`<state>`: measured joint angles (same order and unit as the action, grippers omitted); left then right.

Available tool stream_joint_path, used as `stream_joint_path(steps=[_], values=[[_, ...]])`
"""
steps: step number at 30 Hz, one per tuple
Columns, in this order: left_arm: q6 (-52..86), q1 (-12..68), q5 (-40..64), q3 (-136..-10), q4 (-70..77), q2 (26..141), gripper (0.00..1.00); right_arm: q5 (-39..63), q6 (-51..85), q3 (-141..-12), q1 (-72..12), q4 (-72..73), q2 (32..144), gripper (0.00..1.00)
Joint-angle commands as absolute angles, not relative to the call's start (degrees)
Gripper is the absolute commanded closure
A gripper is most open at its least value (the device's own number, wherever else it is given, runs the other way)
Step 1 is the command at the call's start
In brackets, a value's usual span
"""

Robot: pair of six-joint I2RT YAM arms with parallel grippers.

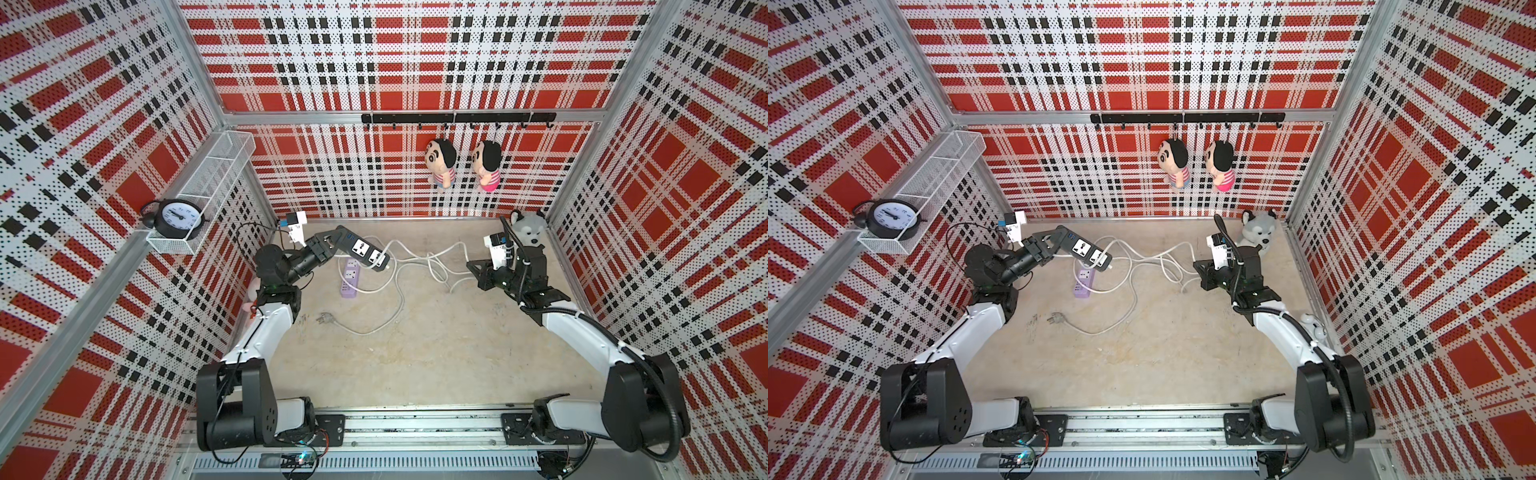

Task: Unwrap the cord wrapped around the power strip
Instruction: Unwrap the power cord from the power strip.

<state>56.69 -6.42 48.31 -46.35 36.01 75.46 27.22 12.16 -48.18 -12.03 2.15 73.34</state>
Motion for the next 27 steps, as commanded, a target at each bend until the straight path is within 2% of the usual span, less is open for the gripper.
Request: stream_joint_path(steps=[1, 8, 15, 16, 17, 18, 20, 21, 24, 27], values=[[42.3, -7.1, 35.4, -47.2, 26.0, 73.6, 1.00, 30.1, 11.8, -49.8, -11.9, -4.2, 68.1, 1.00], [50.3, -7.0, 27.5, -50.7, 38.7, 78.3, 1.00, 30.2, 14.7, -40.8, -14.5, -6.9, 60.8, 1.00], [63.9, -6.6, 27.9, -54.8, 54.4, 82.5, 1.00, 24.0, 17.0, -37.6, -18.6, -10.8, 66.4, 1.00], [66.1, -6.3, 28.8, -55.1, 57.0, 83.1, 1.00, 24.1, 16.8, -38.3, -18.6, -11.7, 66.8, 0.97], [67.9, -6.0, 29.4, -55.2, 59.0, 83.7, 1.00, 24.3, 16.8, -38.7, -18.6, -11.9, 66.6, 0.87], [69.2, -5.5, 30.0, -55.2, 60.8, 84.1, 1.00, 24.7, 16.6, -39.3, -18.6, -12.0, 65.9, 0.66], [70.7, -4.6, 31.7, -55.4, 62.7, 85.0, 1.00, 26.0, 15.5, -41.3, -18.7, -13.2, 64.5, 0.41], [70.7, -4.1, 32.5, -55.6, 63.0, 85.3, 1.00, 26.5, 14.7, -42.5, -18.7, -14.3, 63.7, 0.36], [69.5, -2.7, 34.5, -55.7, 63.1, 86.1, 1.00, 28.3, 12.2, -46.5, -18.5, -17.9, 62.2, 0.31], [69.5, -2.0, 36.0, -55.5, 64.2, 87.0, 1.00, 34.3, 10.7, -50.1, -18.4, -19.3, 61.1, 0.26]])
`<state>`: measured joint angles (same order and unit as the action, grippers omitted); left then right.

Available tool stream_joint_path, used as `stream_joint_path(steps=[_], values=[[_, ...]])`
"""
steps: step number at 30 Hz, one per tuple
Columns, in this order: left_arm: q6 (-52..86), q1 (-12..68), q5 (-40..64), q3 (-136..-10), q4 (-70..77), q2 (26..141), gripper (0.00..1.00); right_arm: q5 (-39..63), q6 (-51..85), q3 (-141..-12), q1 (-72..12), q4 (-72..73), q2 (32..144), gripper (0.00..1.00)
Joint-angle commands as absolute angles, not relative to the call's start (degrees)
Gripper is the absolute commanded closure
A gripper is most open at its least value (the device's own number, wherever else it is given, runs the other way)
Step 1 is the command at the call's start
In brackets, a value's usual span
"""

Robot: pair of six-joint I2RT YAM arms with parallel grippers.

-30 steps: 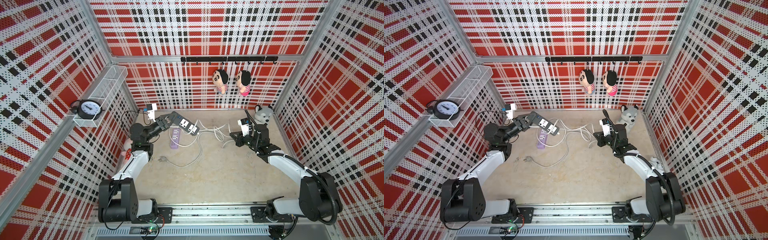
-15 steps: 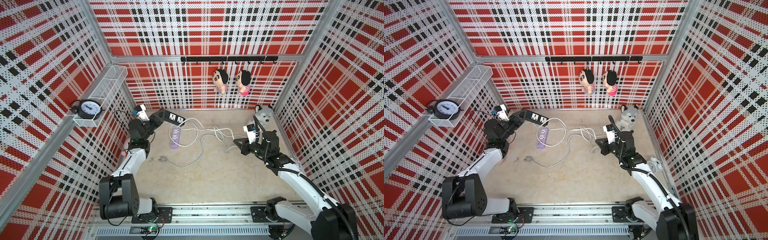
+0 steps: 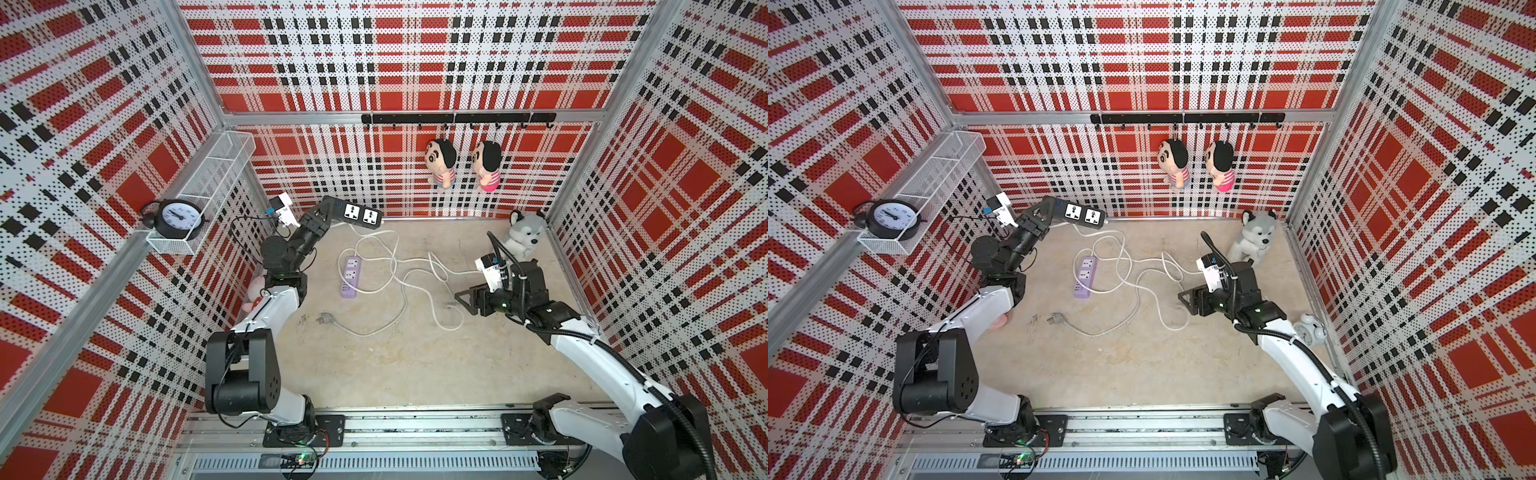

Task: Unwrap the cord wrapped around the power strip
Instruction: Unwrap the power cord from the power strip.

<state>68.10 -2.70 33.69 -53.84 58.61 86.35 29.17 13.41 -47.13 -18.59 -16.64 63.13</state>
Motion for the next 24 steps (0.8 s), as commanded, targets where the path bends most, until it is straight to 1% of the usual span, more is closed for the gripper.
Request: stream_joint_path(steps=[1, 2, 5, 8, 10, 12, 14, 16, 18, 21, 24], values=[[70.0, -1.9, 36.9, -55.6, 65.0, 87.4, 1.00, 37.8, 10.3, -51.1, -18.5, -19.3, 60.7, 0.23], [70.6, -1.8, 37.7, -55.7, 66.2, 87.9, 1.00, 40.2, 10.5, -52.1, -18.5, -19.0, 60.3, 0.22], [73.4, -0.3, 42.1, -56.8, 69.9, 90.2, 1.00, 42.3, 13.7, -55.0, -18.4, -15.7, 60.5, 0.22], [75.4, 3.5, 46.1, -57.7, 72.4, 93.1, 1.00, 45.3, 18.3, -59.3, -18.8, -10.8, 66.1, 0.19], [78.3, 6.4, 47.9, -57.6, 76.9, 95.0, 1.00, 47.3, 21.6, -61.6, -19.4, -7.6, 70.3, 0.17], [83.0, 8.8, 48.5, -57.1, 83.0, 97.4, 1.00, 47.1, 21.9, -64.6, -20.8, -7.6, 74.0, 0.16], [86.0, 10.0, 47.0, -55.9, 85.3, 98.9, 1.00, 42.4, 16.2, -68.3, -23.5, -12.2, 75.7, 0.16], [83.2, 10.8, 46.2, -55.3, 80.9, 98.7, 1.00, 33.8, 7.9, -71.7, -26.6, -17.9, 76.3, 0.12], [76.3, 11.9, 44.8, -55.5, 70.2, 96.9, 1.00, 25.7, 1.8, -74.2, -28.4, -21.5, 77.1, 0.11], [69.0, 13.4, 43.9, -57.5, 57.3, 95.1, 1.00, 20.9, -3.7, -75.2, -29.2, -23.1, 77.1, 0.10], [65.9, 13.7, 42.7, -58.4, 50.8, 94.3, 1.00, 20.0, -6.0, -77.2, -30.5, -25.0, 78.1, 0.10]])
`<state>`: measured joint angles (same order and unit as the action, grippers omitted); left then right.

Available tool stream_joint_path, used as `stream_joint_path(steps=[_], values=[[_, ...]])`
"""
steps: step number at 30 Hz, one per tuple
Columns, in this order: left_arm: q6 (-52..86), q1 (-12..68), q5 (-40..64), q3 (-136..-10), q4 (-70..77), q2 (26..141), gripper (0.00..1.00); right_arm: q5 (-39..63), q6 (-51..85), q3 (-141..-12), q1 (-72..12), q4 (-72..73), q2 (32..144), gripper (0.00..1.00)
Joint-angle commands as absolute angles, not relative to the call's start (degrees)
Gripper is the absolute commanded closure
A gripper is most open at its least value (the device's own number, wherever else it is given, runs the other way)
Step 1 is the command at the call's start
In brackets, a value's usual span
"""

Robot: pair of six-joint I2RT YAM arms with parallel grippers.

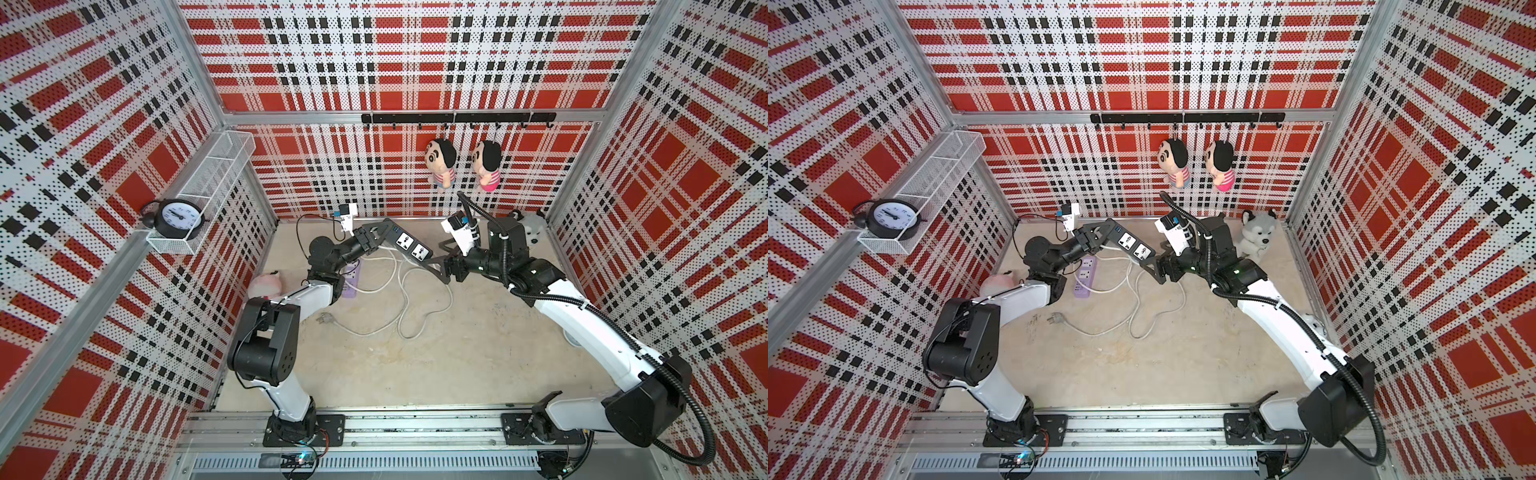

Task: Unwrap the cord wrapped around the power strip
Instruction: Unwrap the power cord from the power strip, then adjust the power strip.

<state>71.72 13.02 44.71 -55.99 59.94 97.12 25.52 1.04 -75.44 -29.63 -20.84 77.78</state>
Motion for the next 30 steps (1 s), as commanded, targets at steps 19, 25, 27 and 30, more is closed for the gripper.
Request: stream_joint_path(steps=[19, 25, 27, 30], values=[[63.6, 18.2, 47.7, -61.3, 44.5, 92.7, 1.00, 15.4, -8.2, -82.0, -33.5, -31.3, 88.4, 0.16], [58.2, 18.2, 50.8, -61.9, 36.1, 90.8, 1.00, 17.7, -7.3, -81.6, -32.5, -30.4, 88.5, 0.54], [57.9, 18.2, 51.6, -61.5, 35.6, 90.4, 1.00, 17.8, -7.2, -81.5, -32.5, -30.0, 88.7, 0.70], [54.0, 17.9, 52.5, -62.0, 30.5, 89.9, 1.00, 17.8, -7.3, -81.6, -32.3, -29.9, 88.3, 0.72]])
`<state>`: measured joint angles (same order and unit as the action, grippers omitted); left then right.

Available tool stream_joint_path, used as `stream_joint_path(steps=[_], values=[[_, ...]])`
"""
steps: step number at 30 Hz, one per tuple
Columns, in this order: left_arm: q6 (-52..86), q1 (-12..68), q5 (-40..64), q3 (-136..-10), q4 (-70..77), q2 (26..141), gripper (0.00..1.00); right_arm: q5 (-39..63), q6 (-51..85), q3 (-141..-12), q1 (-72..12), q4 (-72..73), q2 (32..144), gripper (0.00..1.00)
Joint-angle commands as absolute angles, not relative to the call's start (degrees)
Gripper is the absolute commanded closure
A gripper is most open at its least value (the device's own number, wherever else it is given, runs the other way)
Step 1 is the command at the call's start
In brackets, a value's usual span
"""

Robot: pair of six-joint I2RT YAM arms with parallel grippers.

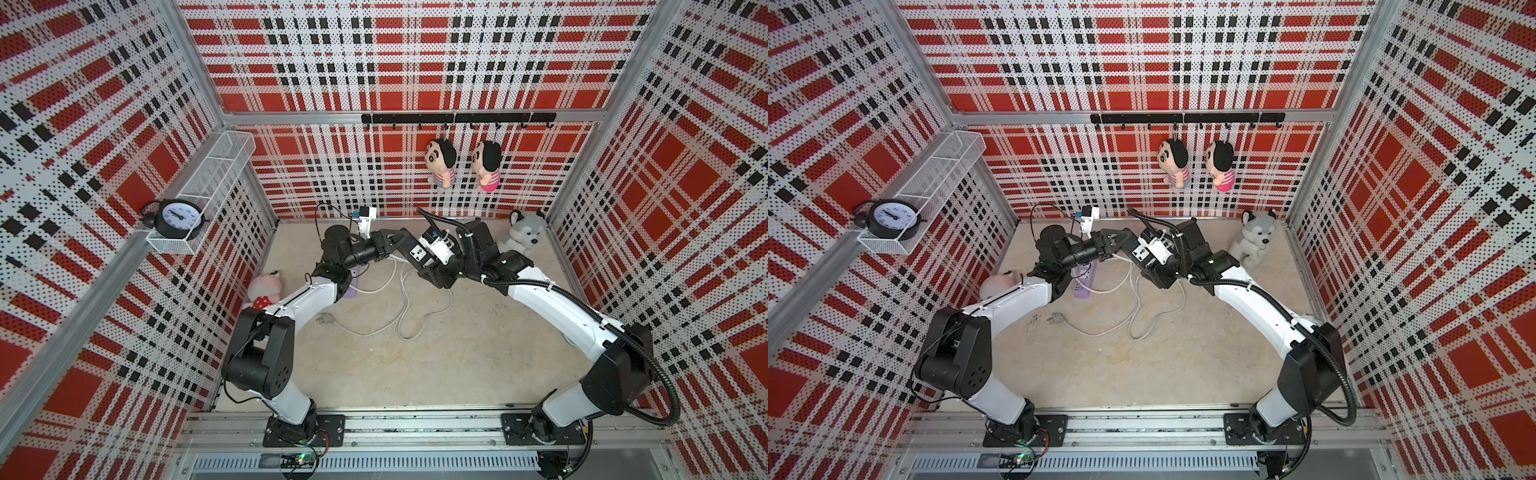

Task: Unwrap the cord wrapped around the power strip
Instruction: Adjust the power strip, then unwrap the power cord from the power strip.

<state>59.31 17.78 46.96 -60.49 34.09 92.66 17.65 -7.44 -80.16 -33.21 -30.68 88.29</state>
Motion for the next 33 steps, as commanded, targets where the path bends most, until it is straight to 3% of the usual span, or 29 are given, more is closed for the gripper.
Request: stream_joint_path(steps=[1, 3, 4, 7, 9, 13, 16, 20, 23, 25, 28, 33], values=[[50.5, 17.7, 51.9, -62.8, 25.9, 89.7, 0.92, 17.4, -7.2, -81.8, -32.2, -29.9, 88.1, 0.73], [40.3, 17.3, 47.2, -65.3, 13.0, 88.8, 0.55, 16.7, -7.0, -81.6, -31.8, -29.2, 87.3, 0.76], [34.1, 17.3, 43.7, -67.1, 5.7, 88.2, 0.42, 16.4, -6.8, -81.5, -31.5, -28.8, 86.7, 0.77], [22.2, 18.1, 35.7, -71.2, -7.0, 86.1, 0.14, 16.0, -6.5, -80.6, -30.7, -27.5, 85.1, 0.77], [21.4, 18.2, 35.1, -70.7, -7.3, 83.5, 0.05, 16.8, -6.1, -79.9, -30.3, -26.8, 84.1, 0.77], [22.7, 18.2, 37.0, -66.5, -3.1, 80.2, 0.15, 20.5, -4.4, -78.8, -29.0, -25.0, 82.5, 0.77], [22.1, 18.4, 35.4, -64.6, -3.4, 80.6, 0.45, 22.0, -4.1, -78.7, -28.9, -24.8, 81.8, 0.77], [21.4, 19.7, 35.7, -64.2, -3.4, 81.0, 0.52, 23.3, -3.8, -79.0, -28.8, -25.2, 81.1, 0.78], [16.3, 20.4, 33.8, -65.3, -3.5, 77.5, 0.46, 24.6, -6.5, -79.3, -28.6, -27.1, 81.0, 0.77], [7.5, 20.6, 27.0, -70.6, -13.6, 75.2, 0.40, 25.5, -9.8, -80.3, -28.3, -30.2, 81.8, 0.77], [-3.2, 20.8, 14.5, -79.3, -28.1, 74.8, 0.23, 26.7, -12.7, -82.3, -28.1, -33.5, 83.8, 0.77], [-4.6, 20.8, 6.7, -81.9, -34.9, 76.8, 0.11, 21.2, -13.4, -91.3, -27.7, -44.4, 89.4, 0.76]])
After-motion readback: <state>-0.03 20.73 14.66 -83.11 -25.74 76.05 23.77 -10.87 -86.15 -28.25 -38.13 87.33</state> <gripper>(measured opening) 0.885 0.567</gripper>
